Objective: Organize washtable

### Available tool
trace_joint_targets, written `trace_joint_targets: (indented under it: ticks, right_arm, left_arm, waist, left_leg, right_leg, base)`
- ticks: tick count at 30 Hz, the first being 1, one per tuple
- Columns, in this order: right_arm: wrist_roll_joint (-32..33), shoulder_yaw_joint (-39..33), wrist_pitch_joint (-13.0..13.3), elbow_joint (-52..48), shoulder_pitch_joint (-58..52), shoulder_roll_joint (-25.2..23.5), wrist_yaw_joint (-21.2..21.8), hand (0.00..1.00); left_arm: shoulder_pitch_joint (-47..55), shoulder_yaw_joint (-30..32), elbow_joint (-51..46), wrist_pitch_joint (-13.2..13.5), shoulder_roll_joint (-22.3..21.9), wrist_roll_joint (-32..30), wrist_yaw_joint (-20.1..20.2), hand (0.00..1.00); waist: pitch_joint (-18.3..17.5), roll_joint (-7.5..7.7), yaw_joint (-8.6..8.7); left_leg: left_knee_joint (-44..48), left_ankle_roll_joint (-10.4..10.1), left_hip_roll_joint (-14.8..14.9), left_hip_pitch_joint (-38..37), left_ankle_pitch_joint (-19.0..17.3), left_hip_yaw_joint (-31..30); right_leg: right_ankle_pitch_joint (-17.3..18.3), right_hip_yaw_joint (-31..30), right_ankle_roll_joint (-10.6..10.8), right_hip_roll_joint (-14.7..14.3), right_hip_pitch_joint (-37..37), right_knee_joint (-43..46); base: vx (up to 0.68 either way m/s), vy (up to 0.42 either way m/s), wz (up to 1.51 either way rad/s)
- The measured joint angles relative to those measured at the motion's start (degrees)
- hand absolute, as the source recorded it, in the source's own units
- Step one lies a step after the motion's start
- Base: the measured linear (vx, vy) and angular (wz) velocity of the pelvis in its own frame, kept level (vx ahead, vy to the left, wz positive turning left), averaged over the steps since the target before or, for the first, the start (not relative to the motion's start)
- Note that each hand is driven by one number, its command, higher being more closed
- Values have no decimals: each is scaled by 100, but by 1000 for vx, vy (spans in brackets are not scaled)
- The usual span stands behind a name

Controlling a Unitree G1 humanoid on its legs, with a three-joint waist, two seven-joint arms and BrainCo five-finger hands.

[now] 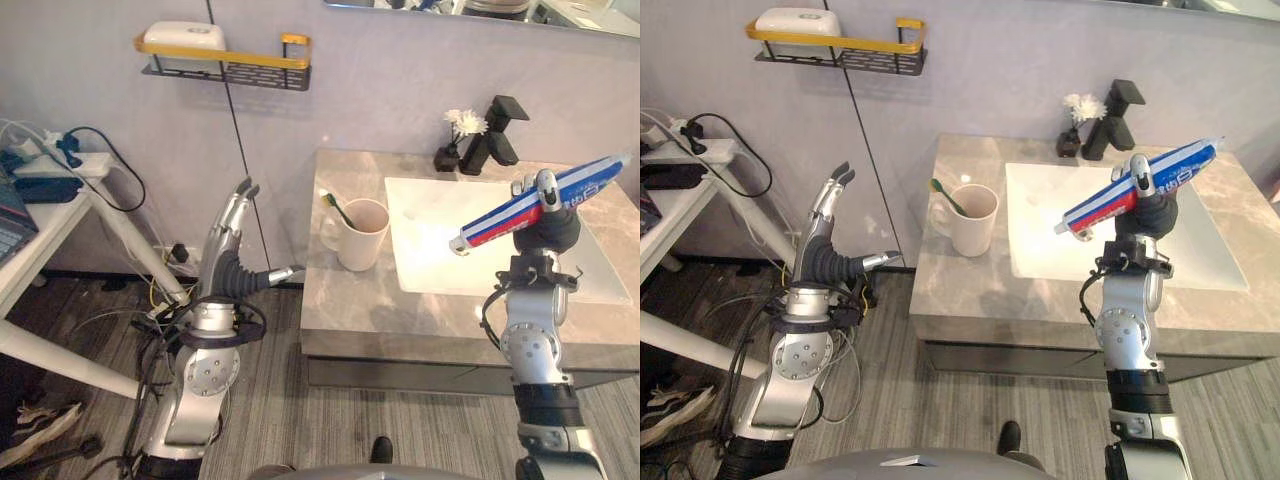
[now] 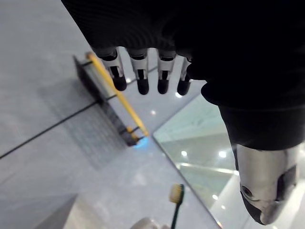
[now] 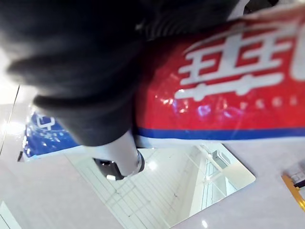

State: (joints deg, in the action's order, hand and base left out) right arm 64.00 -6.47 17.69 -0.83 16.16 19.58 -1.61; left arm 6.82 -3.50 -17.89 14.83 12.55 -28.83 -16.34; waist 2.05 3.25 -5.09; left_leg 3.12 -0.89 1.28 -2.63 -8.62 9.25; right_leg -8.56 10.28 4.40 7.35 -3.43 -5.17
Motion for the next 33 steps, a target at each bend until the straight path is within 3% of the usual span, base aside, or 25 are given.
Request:
trace_joint_targets:
  ticks: [10,15,19,33]
  right_arm:
    - [-7,11,6,842,1246,599,-278,100]
    - [-66,478,30,1256,2069,910,-339,100]
    - [-238,748,29,1259,2659,1047,-337,100]
    - [-760,1619,-225,1141,3052,1164,-190,100]
  left_arm:
    - [269,-62,1816,-222,-185,588,283,0]
    - [280,-339,3120,-350,-275,1034,577,0]
    - [239,-334,3720,-417,-320,1269,748,0]
    - [250,-316,4767,-614,-350,1261,846,0]
  waist:
    - [69,115,-72]
    - [97,130,-93]
    - [275,230,-148]
    - [467,386,-196]
  left_leg:
    - [-38,0,-11,185,103,-153]
    - [12,-3,8,250,102,-100]
    - [86,-4,11,352,97,-27]
    - [217,-29,65,545,59,11]
  right_leg:
    - [0,141,0,44,-107,0]
    - [-2,114,-2,43,-174,0]
    - [-20,15,-11,43,-276,0]
    - [-63,-25,-37,-5,-465,1]
  base:
    - [-13,-3,10]
    - [-1,-1,-2]
    - [-26,-4,-8]
    - [-2,0,0]
